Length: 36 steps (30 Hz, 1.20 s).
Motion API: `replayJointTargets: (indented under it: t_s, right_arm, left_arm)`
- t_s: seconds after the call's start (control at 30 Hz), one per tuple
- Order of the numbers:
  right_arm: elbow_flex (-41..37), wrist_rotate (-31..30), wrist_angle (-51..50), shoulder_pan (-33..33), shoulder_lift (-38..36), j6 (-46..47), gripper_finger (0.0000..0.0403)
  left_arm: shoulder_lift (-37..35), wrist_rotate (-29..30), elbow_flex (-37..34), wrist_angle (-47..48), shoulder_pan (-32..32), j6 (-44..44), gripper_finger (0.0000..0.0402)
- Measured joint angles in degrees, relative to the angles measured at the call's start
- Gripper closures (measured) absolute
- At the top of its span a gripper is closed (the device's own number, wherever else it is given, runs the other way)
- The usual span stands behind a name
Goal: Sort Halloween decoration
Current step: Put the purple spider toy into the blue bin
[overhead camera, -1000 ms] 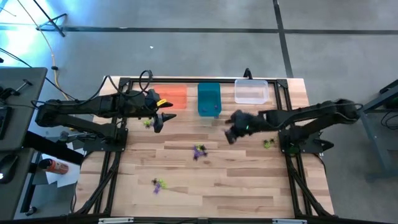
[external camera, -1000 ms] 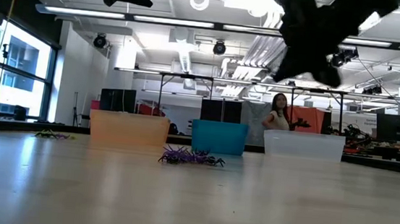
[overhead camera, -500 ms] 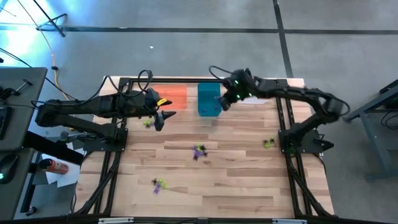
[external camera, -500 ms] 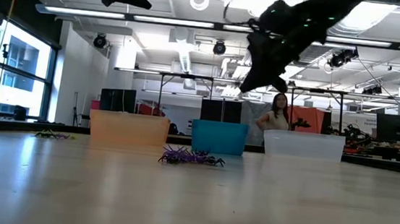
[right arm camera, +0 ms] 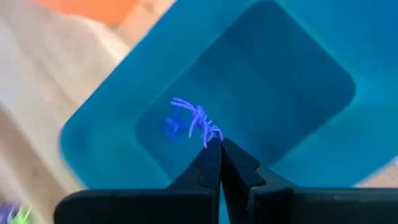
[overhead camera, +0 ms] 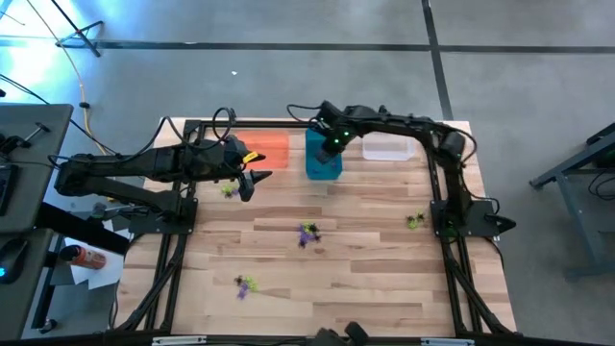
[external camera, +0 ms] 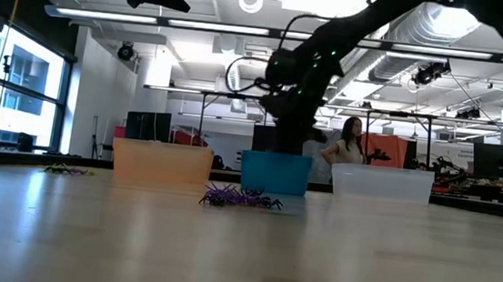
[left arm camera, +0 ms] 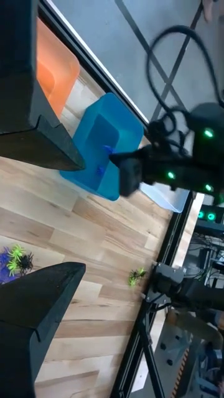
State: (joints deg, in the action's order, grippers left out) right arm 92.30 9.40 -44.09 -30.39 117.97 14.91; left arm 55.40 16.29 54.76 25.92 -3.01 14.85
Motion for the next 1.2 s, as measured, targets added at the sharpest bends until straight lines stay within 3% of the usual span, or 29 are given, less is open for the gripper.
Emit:
replayJointTargets:
  t_s: [0.37, 1.0, 1.2]
  right_arm:
    - [6.7, -1.2, -5.7, 0.3, 9.5, 9.8, 0.0403]
    - [10.2, -2.8, -6.7, 0.5, 10.1, 11.2, 0.0401]
    - [13.0, -3.0, -8.0, 0.5, 10.1, 9.4, 0.0344]
  left_arm:
    - [0.1, 0.0, 0.0, 0.0, 0.0, 0.0, 0.0161]
    - [4.9, -0.1, 0.0, 0.1, 0.0, 0.0, 0.0161]
    - [5.6, -1.7, 0.3, -0.1, 0.0, 2.7, 0.0161]
